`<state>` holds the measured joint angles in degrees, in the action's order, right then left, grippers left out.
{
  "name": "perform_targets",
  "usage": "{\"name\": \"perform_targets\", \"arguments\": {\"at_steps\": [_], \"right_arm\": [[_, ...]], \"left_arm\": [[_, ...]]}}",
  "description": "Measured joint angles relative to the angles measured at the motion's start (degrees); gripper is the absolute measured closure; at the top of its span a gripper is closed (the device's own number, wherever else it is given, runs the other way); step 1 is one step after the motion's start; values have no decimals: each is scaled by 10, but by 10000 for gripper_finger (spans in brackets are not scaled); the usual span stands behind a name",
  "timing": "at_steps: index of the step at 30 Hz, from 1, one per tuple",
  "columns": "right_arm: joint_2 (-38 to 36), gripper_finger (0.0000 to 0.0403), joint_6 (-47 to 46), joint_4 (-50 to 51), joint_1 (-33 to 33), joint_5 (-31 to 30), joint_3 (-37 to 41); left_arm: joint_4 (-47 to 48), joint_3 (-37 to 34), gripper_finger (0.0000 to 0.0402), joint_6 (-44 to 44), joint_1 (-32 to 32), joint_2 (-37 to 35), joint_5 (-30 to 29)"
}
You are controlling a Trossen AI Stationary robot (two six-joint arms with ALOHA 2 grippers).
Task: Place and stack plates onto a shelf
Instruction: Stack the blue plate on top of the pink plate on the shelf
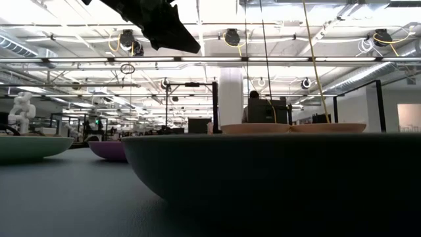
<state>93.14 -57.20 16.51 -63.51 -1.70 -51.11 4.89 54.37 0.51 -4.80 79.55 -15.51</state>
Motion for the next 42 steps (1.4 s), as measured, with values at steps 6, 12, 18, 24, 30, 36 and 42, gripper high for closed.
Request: {"name": "perform_targets", "arguments": {"at_steps": [6, 12, 18, 24, 30, 36, 42], "right_arm": [[12, 330, 17, 14, 0, 1, -2], [-18, 391, 34, 59, 0, -17, -16], [-33, 400, 47, 210, 6, -32, -75], [-33, 402, 78, 410, 25, -85, -155], [-33, 402, 129, 520, 48, -117, -210], [-33, 403, 183, 570, 75, -134, -241], [-33, 403, 233, 594, 106, -136, -253]], "left_arm": [[0, 0, 330, 0, 0, 0, 0], [-1, 0, 330, 0, 2, 0, 0], [-2, 0, 330, 0, 4, 0, 0], [-3, 0, 330, 0, 4, 0, 0], [-3, 0, 330, 0, 4, 0, 0], [-4, 0, 330, 0, 4, 0, 0], [-4, 0, 330, 0, 4, 0, 0]]}}
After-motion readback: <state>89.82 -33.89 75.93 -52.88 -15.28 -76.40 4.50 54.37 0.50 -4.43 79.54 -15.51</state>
